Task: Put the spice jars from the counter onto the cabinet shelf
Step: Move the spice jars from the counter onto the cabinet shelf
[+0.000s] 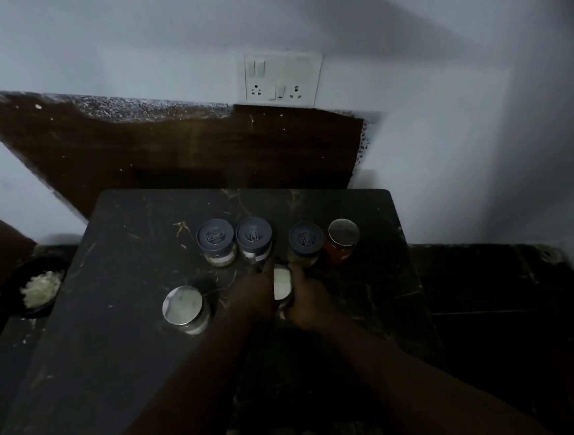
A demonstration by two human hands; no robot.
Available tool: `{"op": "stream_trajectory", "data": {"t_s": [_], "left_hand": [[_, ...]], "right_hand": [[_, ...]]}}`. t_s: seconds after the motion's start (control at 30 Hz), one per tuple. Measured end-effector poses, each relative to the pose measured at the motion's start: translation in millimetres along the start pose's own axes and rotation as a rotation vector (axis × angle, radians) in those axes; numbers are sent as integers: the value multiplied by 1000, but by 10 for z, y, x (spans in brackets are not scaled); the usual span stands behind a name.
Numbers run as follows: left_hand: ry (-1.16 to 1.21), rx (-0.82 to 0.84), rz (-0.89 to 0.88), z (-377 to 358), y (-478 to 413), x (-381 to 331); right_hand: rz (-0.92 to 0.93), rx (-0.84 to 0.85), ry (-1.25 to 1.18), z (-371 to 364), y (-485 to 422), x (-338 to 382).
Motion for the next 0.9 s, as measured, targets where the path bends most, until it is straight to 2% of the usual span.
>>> {"op": "stream_trajectory", "data": {"t_s": [0.1, 0.2, 0.3, 0.5, 0.6, 0.77, 0.9], "left_hand": [[-39, 3, 14, 24, 50, 9], [127, -81, 15, 155, 98, -47], [265, -245, -49, 511, 120, -161], [335, -558, -186, 1466, 188, -446], [378, -704, -211, 1926, 335, -594], [522, -850, -325, 2652, 548, -857], [673, -881, -500, 3336, 712, -1135]], "right_hand": [[42, 9, 13, -39, 35, 6], [113, -38, -27, 55, 54, 71], [194, -167, -64, 358, 92, 206], [448, -492, -130, 1153, 253, 621], [539, -598, -184, 1518, 406, 866], [674, -754, -334, 2172, 713, 1299], [737, -822, -389, 2859, 1048, 1720]]}}
Point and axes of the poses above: each hand's wrist, its own y-axis away from the middle knuckle, its own z-axis out of the back of the hand, x = y × z, the point moved 7 cm from there along -y, towards the middle knuckle, and after that the axes turned 2 degrees about x, right-handed, at the moved point
